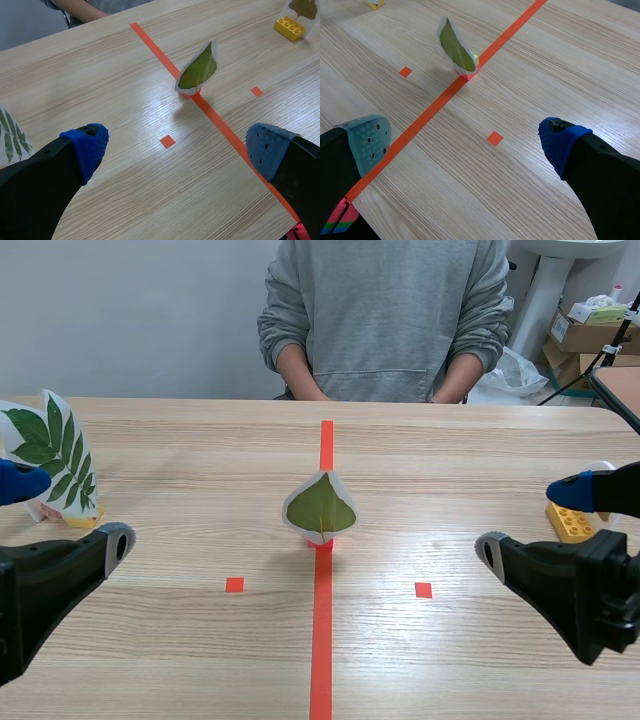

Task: Do the leaf sorting experiment

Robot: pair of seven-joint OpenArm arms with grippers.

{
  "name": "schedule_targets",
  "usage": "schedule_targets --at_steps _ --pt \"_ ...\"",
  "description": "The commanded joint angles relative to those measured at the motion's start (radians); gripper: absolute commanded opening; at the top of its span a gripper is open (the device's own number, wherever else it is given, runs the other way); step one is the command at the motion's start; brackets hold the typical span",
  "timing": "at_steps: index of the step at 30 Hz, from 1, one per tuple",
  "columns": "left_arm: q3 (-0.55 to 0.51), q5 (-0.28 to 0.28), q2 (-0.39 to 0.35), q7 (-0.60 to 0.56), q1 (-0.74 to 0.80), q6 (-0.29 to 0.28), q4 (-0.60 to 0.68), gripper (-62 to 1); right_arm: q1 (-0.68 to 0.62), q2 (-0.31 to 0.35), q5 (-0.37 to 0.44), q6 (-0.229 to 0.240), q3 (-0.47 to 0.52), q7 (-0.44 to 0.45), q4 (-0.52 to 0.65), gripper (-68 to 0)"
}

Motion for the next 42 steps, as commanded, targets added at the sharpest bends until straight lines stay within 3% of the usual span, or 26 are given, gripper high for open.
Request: schedule_targets --at_steps 1,25,32,42 --pt "-0.002 -0.008 0.000 -0.016 0.002 -0.002 0.005 -2.2 0.010 0.013 0.008 0.008 0.005 0.018 0.005 -6.7" --pt "-0.002 -0.008 0.000 -0.016 0.002 -0.002 0.005 -2.2 0.010 0.010 0.005 0.008 0.005 0.018 0.005 -6.7" --pt "-0.002 -0.007 0.000 -0.016 0.002 -0.002 0.005 -2.2 0.024 0.011 -0.073 0.008 0.005 0.006 0.004 -6.7" --pt "-0.001 -0.007 0.000 -0.016 0.002 -0.002 0.005 -2.2 0.188 0.106 -0.135 0.008 -0.097 0.015 -0.146 -6.7"
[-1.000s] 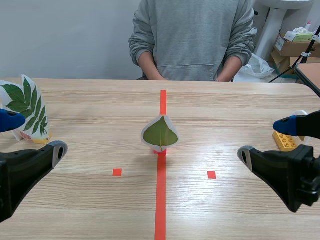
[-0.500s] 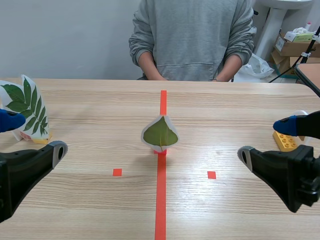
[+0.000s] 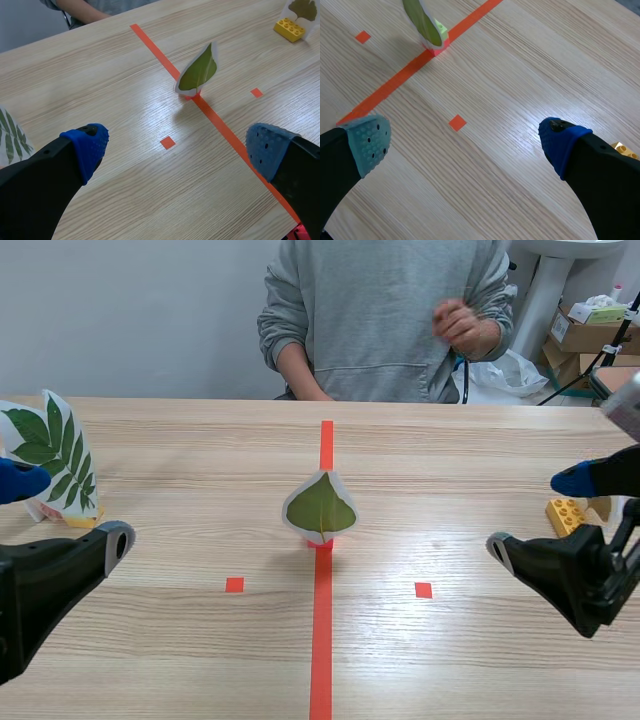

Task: Do the leaf sorting experiment

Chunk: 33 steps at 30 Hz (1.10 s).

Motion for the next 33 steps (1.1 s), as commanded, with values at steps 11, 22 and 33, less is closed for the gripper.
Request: schedule_targets --at_steps 11,22,33 --pt "-0.001 -0.003 0.000 -0.025 -0.001 -0.002 0.005 -2.2 0.280 0.037 -0.096 0.008 -0.266 0.092 -0.274 -6.7" --pt "-0.001 -0.003 0.000 -0.029 -0.001 -0.002 0.005 -2.2 0.505 0.036 -0.265 0.008 -0.512 0.250 -0.452 -6.7" --pt "-0.001 -0.003 0.000 -0.030 -0.001 -0.002 0.005 -2.2 0.673 -0.042 -0.341 -0.032 -0.640 0.298 -0.596 -6.7"
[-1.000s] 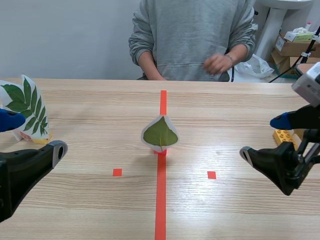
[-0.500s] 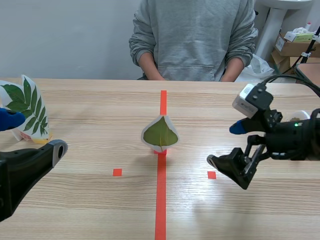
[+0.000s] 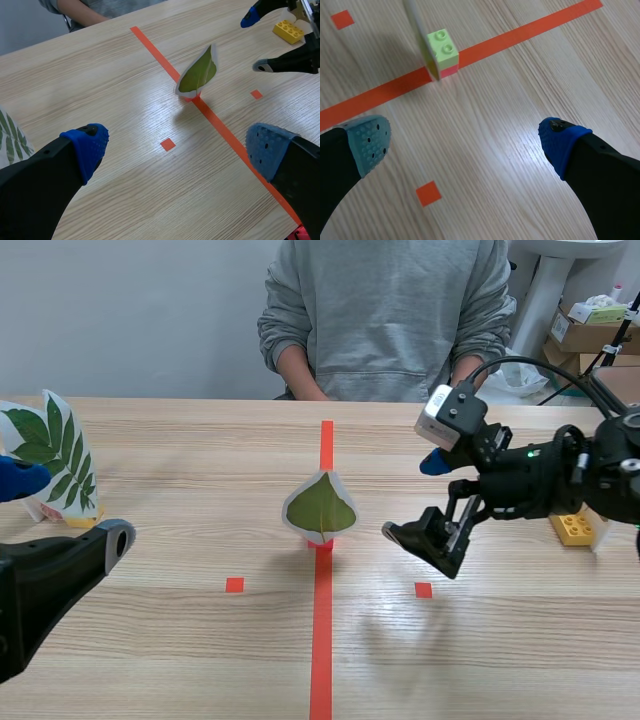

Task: Do the leaf sorting experiment

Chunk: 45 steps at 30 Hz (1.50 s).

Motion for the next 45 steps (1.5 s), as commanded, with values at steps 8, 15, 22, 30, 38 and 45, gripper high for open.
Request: schedule_targets --at_steps 8,15,22,30,38,45 --pt "-0.001 -0.007 0.000 -0.027 -0.001 -0.002 0.005 -2.2 0.122 -0.114 -0.025 -0.026 -0.101 0.026 -0.123 -7.1" --pt "-0.001 -0.007 0.000 -0.028 -0.001 -0.002 0.005 -2.2 0.158 -0.203 -0.064 -0.103 -0.142 0.026 -0.206 -7.2" --pt "-0.001 -0.007 0.000 -0.028 -0.001 -0.002 0.005 -2.2 0.160 -0.257 -0.088 -0.117 -0.180 0.030 -0.240 -7.7" --pt "-0.001 -0.007 0.000 -0.028 -0.001 -0.002 0.005 -2.2 0.157 -0.265 -0.099 -0.155 -0.193 0.034 -0.241 -19.1" --pt "-0.001 -0.007 0.000 -0.028 -0.001 -0.002 0.005 -2.2 0.157 -0.265 -0.099 -0.155 -0.193 0.077 -0.241 -35.1" --pt "-0.001 -0.007 0.000 -0.028 -0.001 -0.002 0.005 -2.2 0.157 -0.265 -0.114 -0.175 -0.193 0.080 -0.241 -53.0"
